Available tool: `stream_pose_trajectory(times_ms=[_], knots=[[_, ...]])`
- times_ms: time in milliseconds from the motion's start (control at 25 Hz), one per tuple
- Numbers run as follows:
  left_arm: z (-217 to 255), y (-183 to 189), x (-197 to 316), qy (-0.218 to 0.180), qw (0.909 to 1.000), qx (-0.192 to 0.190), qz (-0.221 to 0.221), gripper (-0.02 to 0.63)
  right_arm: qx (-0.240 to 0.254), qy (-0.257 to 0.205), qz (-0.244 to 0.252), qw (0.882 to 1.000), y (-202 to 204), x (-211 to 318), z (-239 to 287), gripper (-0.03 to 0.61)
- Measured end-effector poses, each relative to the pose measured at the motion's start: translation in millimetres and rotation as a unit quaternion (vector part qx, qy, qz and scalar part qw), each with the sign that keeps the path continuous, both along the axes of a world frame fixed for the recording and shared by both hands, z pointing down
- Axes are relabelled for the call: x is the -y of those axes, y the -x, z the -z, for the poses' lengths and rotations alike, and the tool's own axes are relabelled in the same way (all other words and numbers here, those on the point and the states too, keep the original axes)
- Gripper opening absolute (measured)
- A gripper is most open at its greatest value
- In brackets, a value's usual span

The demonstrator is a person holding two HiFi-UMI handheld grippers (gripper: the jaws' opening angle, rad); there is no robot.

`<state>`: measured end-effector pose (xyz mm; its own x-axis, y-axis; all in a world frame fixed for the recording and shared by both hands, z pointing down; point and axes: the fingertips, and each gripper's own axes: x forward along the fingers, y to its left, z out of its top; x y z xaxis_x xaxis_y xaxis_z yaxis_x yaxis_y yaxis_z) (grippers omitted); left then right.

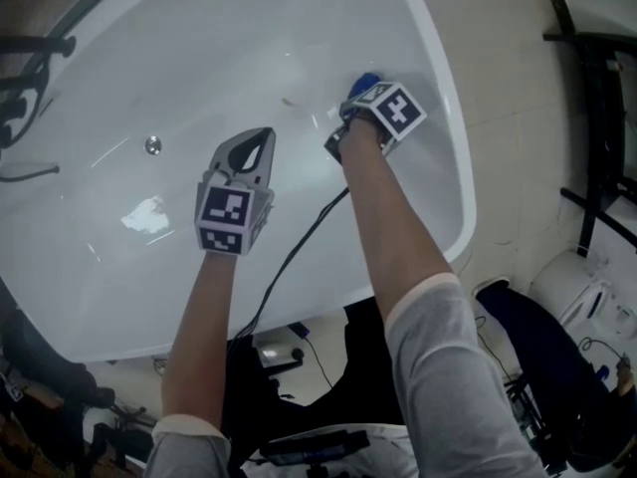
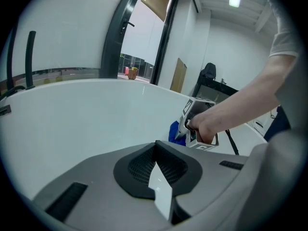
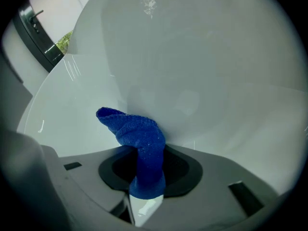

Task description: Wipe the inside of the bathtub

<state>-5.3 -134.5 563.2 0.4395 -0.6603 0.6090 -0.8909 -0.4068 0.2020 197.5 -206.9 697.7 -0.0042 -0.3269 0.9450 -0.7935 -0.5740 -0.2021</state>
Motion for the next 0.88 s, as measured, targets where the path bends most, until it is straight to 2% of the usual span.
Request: stream_pose_trajectory(times_ms=[280, 640, 880], knots=[[-48, 15, 1, 0.000, 0.9999, 0.010, -0.005, 0.002, -0.013, 0.008, 0.022, 1.000, 18, -5, -41, 0.121], [-120, 17, -9, 0.029, 0.9994, 0.010, -0.015, 0.002, -0.029, 0.013, 0.056, 0.998, 37, -11, -90, 0.121], [-156, 18, -11, 0.035, 0.9990, 0.012, -0.023, 0.002, -0.042, 0.013, 0.092, 0.995, 53, -15, -121, 0.120]])
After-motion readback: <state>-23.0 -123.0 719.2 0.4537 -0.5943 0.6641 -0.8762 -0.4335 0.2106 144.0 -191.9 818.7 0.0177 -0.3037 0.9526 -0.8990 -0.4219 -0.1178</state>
